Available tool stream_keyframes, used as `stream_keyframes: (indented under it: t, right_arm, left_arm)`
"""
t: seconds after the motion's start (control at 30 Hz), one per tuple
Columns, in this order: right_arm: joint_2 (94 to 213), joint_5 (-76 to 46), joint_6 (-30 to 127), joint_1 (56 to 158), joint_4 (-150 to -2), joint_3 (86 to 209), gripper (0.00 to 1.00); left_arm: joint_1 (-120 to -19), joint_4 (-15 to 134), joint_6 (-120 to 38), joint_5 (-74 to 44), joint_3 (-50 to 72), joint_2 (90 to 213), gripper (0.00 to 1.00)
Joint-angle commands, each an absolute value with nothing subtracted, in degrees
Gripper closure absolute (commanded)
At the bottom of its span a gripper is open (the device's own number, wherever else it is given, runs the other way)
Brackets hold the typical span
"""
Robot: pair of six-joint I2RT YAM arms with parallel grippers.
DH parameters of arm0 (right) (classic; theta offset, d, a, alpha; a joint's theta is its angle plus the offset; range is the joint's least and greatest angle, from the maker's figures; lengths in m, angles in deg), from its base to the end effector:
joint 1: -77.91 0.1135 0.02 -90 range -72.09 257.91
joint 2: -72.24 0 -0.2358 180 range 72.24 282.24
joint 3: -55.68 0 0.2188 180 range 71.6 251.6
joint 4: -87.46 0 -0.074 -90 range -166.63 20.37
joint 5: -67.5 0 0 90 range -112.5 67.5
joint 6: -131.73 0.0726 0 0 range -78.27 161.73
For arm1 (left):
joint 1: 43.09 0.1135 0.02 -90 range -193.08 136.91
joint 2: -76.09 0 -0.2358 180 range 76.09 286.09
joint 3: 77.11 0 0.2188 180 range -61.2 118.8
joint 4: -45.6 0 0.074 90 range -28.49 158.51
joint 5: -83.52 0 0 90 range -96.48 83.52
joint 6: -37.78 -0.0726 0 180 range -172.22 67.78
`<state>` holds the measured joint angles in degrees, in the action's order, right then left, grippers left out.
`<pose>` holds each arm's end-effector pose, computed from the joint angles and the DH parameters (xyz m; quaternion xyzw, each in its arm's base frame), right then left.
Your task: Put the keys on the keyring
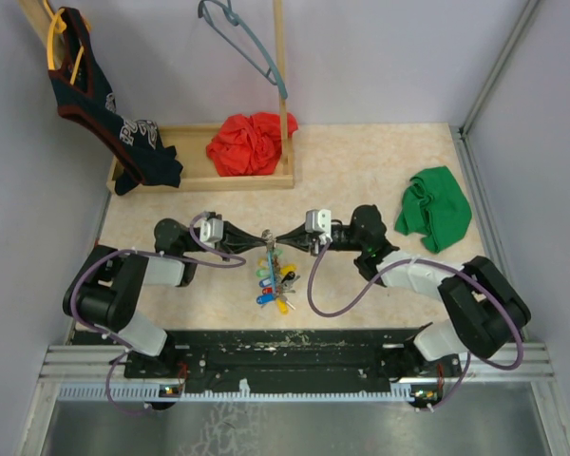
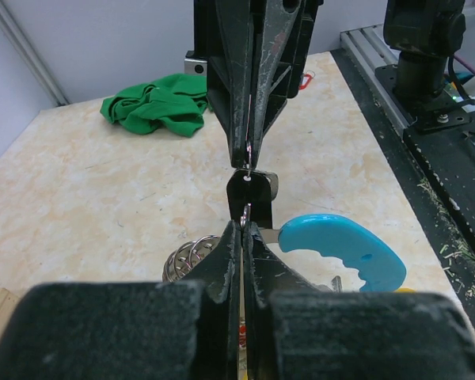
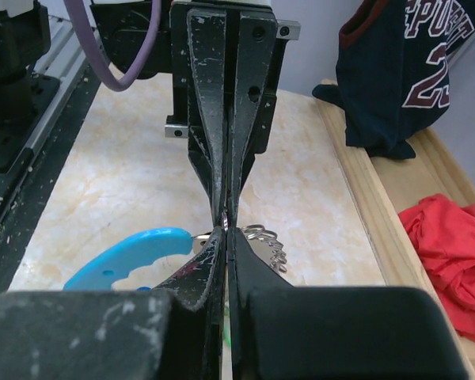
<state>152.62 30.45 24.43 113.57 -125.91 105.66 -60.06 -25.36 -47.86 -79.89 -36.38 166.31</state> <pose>0.1993 0.2143 0.2414 -0.5642 0.4075 0.4066 0.5919 0.2199 -0.1399 0.2176 0.5405 0.3944 -0.4533 0.5889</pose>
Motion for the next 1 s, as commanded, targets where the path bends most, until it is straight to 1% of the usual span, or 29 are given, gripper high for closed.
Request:
stream_keyframes:
  t: [0.0,0.17,0.27,0.47,0.97]
  right_arm:
    - [153.32,27.22,30.69,114.46,-133.15,104.26,1.00]
    - [152.73,24.29,30.78,114.48,-134.57,101.66,1.00]
    - [152.94,24.50,29.87,114.50,-133.30,101.25,1.00]
    - [155.55,24.73,31.91,114.49,-139.45,100.93,1.00]
    - [156.80,25.32,32.52,114.50,-140.08,101.51,1.00]
  left_arm:
    - [-59.76,-41.05,-49.17,-77.92,-37.02,164.93,1.00]
    - [-59.74,-41.05,-49.14,-77.52,-37.12,165.06,1.00]
    - [-59.78,-41.05,-48.99,-77.43,-37.03,165.04,1.00]
    - [-59.84,-41.05,-48.27,-77.72,-36.77,165.17,1.00]
    - [-60.21,-41.06,-47.55,-78.19,-36.49,165.54,1.00]
